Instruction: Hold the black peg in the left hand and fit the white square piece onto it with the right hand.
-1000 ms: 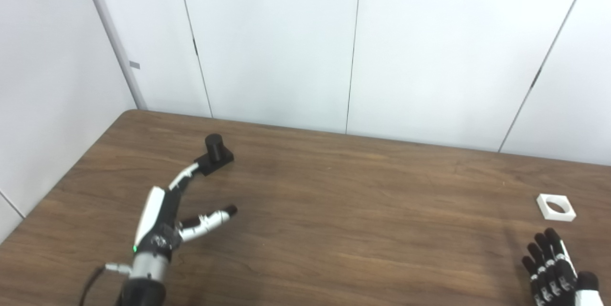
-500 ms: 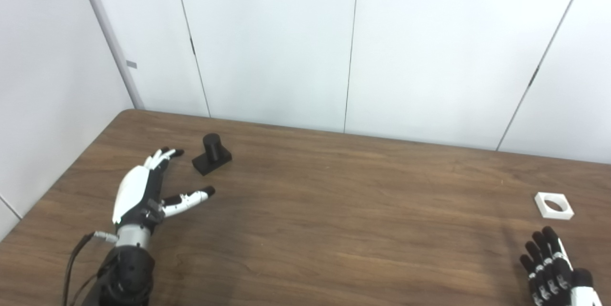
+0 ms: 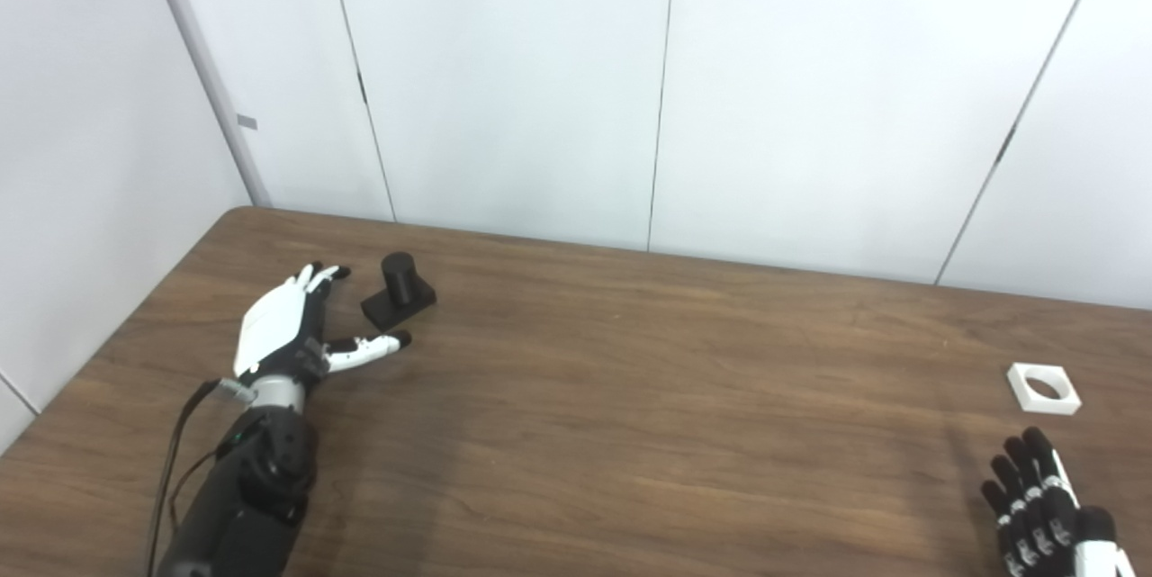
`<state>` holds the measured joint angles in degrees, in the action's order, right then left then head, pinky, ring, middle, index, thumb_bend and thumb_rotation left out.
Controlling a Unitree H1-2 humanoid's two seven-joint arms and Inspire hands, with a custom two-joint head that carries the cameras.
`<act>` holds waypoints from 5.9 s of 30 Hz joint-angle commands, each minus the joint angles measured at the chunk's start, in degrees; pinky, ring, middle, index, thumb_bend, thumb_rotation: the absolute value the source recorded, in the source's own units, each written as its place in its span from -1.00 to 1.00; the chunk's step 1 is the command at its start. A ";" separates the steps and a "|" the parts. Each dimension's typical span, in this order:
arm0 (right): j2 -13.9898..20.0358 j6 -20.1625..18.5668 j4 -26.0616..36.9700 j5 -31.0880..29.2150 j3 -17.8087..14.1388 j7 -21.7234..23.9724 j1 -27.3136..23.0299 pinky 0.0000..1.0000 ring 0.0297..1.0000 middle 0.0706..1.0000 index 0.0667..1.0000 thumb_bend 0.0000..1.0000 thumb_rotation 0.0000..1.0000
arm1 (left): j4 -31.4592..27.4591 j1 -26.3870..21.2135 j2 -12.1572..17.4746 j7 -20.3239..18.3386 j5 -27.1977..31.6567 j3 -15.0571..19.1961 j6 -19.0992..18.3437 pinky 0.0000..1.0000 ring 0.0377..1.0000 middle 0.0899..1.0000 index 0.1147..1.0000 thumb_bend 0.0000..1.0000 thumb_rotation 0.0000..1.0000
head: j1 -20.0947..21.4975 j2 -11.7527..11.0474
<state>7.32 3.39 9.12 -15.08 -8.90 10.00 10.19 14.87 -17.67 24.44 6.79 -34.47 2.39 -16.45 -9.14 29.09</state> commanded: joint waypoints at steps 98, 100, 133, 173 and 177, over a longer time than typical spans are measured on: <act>-1.83 -1.99 0.11 3.17 3.72 -2.93 3.88 1.00 1.00 1.00 1.00 0.04 1.00 | -17.53 2.35 -1.83 -6.55 -1.41 -13.98 5.92 0.96 0.60 0.37 -0.17 0.05 -0.90 | 5.53 2.80; -2.02 -1.75 0.11 3.67 3.88 -3.36 3.85 1.00 1.00 1.00 1.00 0.02 1.00 | -19.26 3.11 -3.13 -6.92 -2.81 -15.53 5.63 0.96 0.61 0.37 -0.17 0.05 -0.90 | 6.13 3.19; -2.02 -7.15 7.54 5.04 6.38 -10.76 2.05 1.00 0.99 0.93 1.00 0.26 0.99 | -25.17 11.78 -9.68 -14.66 -13.06 -30.05 10.79 1.00 0.79 0.58 -0.17 0.05 -0.89 | 17.77 9.01; 21.49 -26.29 5.80 34.95 2.02 -10.32 -22.79 0.79 0.82 0.75 0.39 0.63 -0.44 | -24.57 12.91 -8.72 -16.96 -14.32 -30.73 12.99 1.00 0.72 0.50 -0.17 0.05 -0.89 | 26.76 12.70; 27.92 -24.68 -0.16 39.54 5.54 -7.39 -26.67 0.79 0.84 0.78 0.40 0.66 -0.51 | -24.69 13.05 -8.66 -17.00 -14.33 -30.49 12.84 1.00 0.71 0.50 -0.17 0.05 -0.89 | 26.91 12.83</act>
<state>32.40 -23.17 8.87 22.39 -3.46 2.14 -13.28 -10.15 -5.61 15.20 -7.27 -47.95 -27.04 -3.69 17.75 41.84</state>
